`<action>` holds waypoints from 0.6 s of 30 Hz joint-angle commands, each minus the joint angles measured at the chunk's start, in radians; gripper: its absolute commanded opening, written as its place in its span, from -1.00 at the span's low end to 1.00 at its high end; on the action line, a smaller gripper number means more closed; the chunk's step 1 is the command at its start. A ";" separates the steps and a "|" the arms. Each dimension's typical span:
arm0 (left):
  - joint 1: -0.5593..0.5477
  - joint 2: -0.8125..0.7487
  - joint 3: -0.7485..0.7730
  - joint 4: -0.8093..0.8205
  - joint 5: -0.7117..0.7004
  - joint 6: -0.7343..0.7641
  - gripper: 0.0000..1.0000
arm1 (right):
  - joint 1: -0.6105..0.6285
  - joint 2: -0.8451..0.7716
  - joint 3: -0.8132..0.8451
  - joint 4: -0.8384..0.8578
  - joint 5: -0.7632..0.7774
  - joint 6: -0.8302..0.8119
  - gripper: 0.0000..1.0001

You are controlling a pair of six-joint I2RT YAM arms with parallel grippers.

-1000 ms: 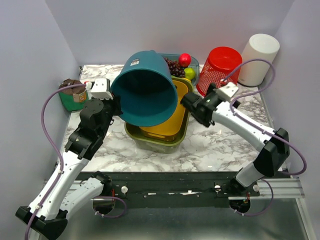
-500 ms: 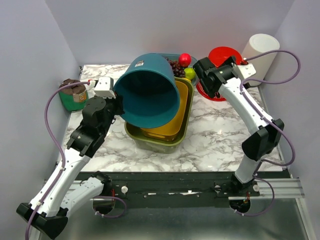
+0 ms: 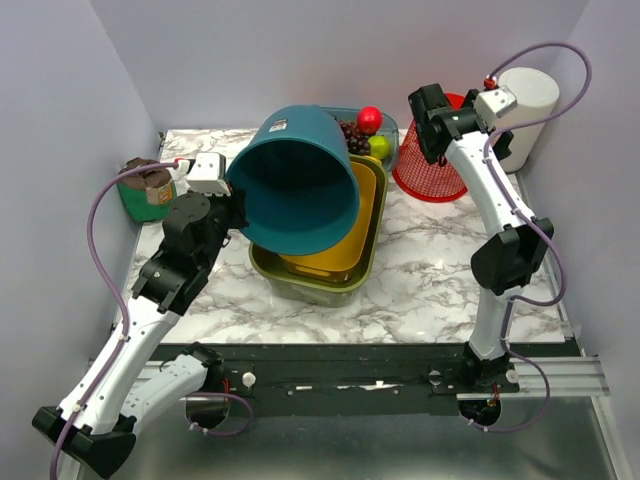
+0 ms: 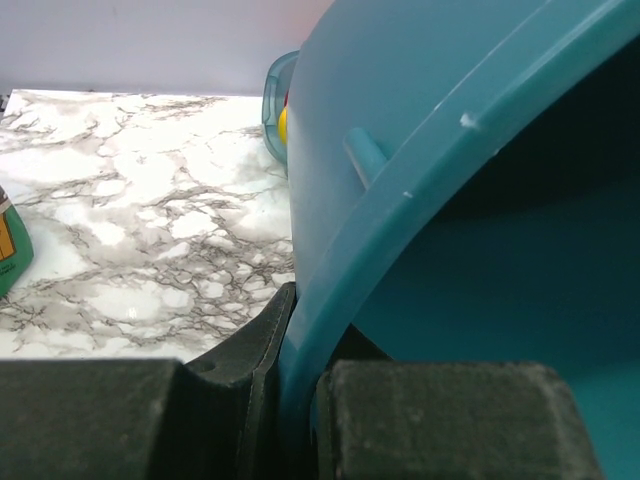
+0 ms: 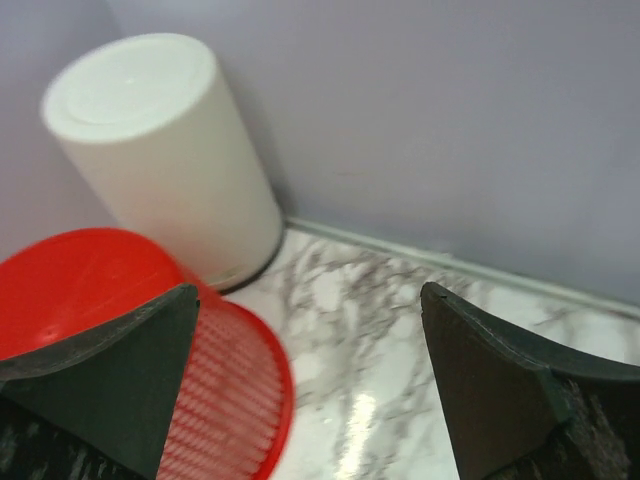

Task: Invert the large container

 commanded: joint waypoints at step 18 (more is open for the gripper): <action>0.006 -0.015 0.034 0.138 0.004 -0.041 -1.00 | 0.053 -0.565 -0.623 0.994 -1.163 -1.436 0.99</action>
